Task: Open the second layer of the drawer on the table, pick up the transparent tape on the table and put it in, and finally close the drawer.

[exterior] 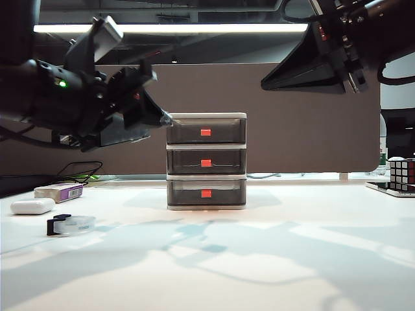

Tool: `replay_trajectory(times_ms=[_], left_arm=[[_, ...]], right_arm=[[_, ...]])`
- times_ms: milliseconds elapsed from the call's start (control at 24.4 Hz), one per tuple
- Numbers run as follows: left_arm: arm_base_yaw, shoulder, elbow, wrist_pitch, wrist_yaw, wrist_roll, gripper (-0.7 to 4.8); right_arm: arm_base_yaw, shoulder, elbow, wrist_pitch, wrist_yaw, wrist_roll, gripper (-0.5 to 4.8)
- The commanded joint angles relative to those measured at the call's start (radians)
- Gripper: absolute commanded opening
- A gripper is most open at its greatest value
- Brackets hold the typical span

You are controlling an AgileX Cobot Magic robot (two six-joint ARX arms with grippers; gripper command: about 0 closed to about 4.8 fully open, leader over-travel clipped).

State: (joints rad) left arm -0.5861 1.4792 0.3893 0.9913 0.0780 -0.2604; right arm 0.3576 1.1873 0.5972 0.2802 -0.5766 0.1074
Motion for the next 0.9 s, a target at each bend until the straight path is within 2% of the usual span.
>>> replay_trajectory(times_ms=[41, 205, 286, 573, 819, 900], left_arm=[[-0.052, 0.031, 0.03, 0.012, -0.079, 0.06, 2.14], [-0.148, 0.092, 0.081, 0.013, -0.218, 0.159, 2.14], [-0.181, 0.132, 0.113, 0.013, -0.295, 0.178, 2.14], [-0.236, 0.339, 0.281, 0.013, -0.513, 0.151, 2.14], [-0.235, 0.442, 0.383, 0.014, -0.593, 0.131, 2.14], [-0.235, 0.456, 0.396, 0.022, -0.595, 0.125, 2.14]], right_arm=[[0.001, 0.007, 0.005, 0.032, 0.002, -0.005, -0.03], [0.001, 0.013, 0.005, 0.04, 0.001, -0.005, -0.03], [0.001, 0.019, 0.005, 0.041, 0.001, -0.005, -0.03], [0.001, 0.035, 0.005, 0.039, 0.002, -0.016, -0.03], [0.0, 0.078, 0.006, 0.043, -0.003, -0.12, -0.03], [-0.008, 0.124, 0.022, 0.045, -0.036, -0.155, -0.03]])
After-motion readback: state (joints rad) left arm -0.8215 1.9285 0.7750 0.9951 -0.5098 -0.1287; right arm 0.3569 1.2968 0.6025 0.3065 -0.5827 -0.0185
